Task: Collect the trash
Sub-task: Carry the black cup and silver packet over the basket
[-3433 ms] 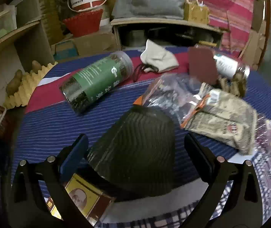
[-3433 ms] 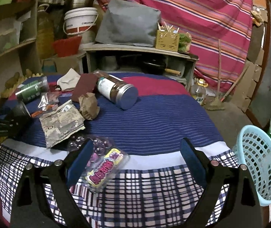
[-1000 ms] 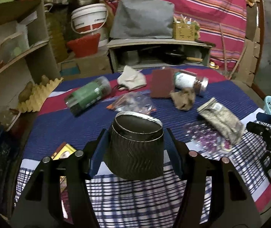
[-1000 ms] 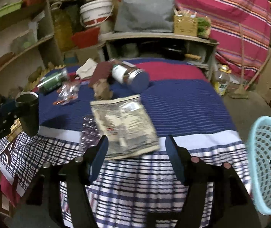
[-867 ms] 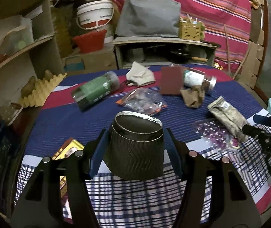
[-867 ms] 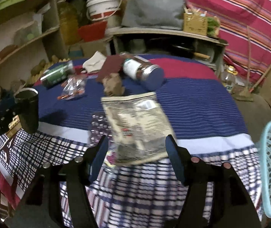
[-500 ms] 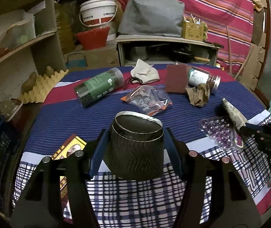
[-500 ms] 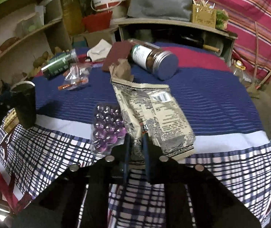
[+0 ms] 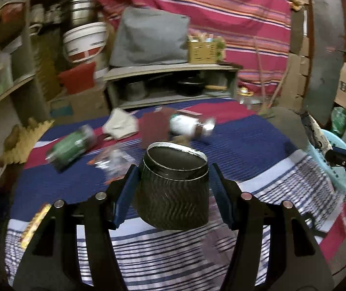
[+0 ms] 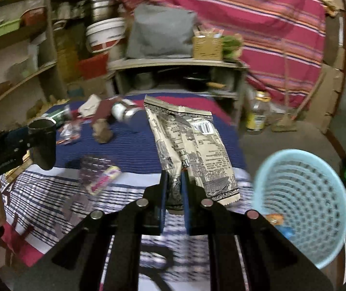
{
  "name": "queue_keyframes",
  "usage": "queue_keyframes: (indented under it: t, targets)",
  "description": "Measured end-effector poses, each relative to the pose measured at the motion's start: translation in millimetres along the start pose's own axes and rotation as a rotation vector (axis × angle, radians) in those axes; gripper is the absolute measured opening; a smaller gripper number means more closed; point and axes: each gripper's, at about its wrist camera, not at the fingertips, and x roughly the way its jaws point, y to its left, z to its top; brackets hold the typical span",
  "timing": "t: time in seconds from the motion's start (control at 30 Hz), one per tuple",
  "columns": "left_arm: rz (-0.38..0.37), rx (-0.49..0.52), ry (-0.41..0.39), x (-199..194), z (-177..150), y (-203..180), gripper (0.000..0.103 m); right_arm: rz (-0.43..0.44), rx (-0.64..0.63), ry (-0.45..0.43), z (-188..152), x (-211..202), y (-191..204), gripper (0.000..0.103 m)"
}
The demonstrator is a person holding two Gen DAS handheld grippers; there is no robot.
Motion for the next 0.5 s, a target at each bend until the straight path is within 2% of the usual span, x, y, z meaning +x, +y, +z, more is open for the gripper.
queue_keyframes:
  t: [0.3, 0.5]
  targets:
    - [-0.134, 0.081, -0.014, 13.3, 13.6, -92.9, 0.059, -0.12, 0.136, -0.022, -23.8, -30.1, -98.1, 0.012]
    - [-0.232, 0.116, -0.029, 18.7, 24.8, -160.8, 0.059, -0.166, 0.187, -0.023, -38.4, -41.9, -140.8, 0.012]
